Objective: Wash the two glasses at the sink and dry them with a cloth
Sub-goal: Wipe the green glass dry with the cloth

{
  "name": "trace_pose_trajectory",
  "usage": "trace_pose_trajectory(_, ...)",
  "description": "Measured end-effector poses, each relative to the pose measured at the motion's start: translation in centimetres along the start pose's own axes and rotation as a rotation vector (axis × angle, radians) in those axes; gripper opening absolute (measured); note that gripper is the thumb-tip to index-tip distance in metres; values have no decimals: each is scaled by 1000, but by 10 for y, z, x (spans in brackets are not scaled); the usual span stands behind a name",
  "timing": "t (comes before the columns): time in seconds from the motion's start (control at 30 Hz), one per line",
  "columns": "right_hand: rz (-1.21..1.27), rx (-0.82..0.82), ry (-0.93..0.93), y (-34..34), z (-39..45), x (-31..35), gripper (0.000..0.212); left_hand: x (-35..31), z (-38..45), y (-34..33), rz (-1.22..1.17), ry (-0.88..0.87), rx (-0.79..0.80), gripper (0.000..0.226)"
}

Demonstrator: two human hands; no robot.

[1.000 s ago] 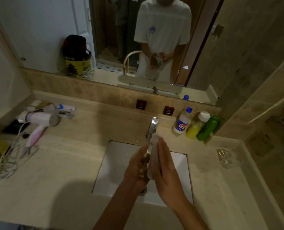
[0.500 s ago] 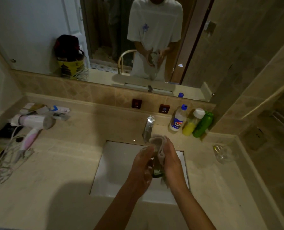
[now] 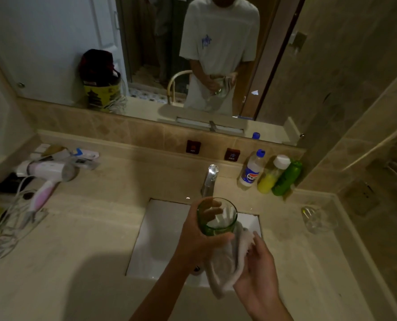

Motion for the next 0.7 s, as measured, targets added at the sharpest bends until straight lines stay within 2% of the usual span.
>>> trace_pose_trajectory(0.03,56,57,-11,1,-2,0,51,2,-1,1,-22,15,12,83)
trace_pose_trajectory(0.17,140,81,-36,-4,8,-4,55,2,-9,-10,-16,12,110,83)
trace_pose_trajectory(0.33,151,129,-161,-12,8,-11,51,-4,-5,-12,71,-8,92,85)
trace_pose_trajectory(0.53,70,123,-67,-5,5,11,62,-10,3,-4,95,-51,68,92)
trace_pose_trajectory(0.63,42,101,-47,-11,10,12,49,-11,4,-19,162,-55,143,86)
trace_pose_trajectory(0.7,14,3,-4,-5,17,12,40,-12,5,-24,209,-62,165,86)
Point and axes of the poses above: each hand's wrist, its own z-axis towards the middle knuckle, its own y-axis out of the back of the hand, x = y × z, the point moved 6 cm from there along z, towards the middle knuckle, and after that the axes turned 9 degrees about -y, right-handed, at the moved point
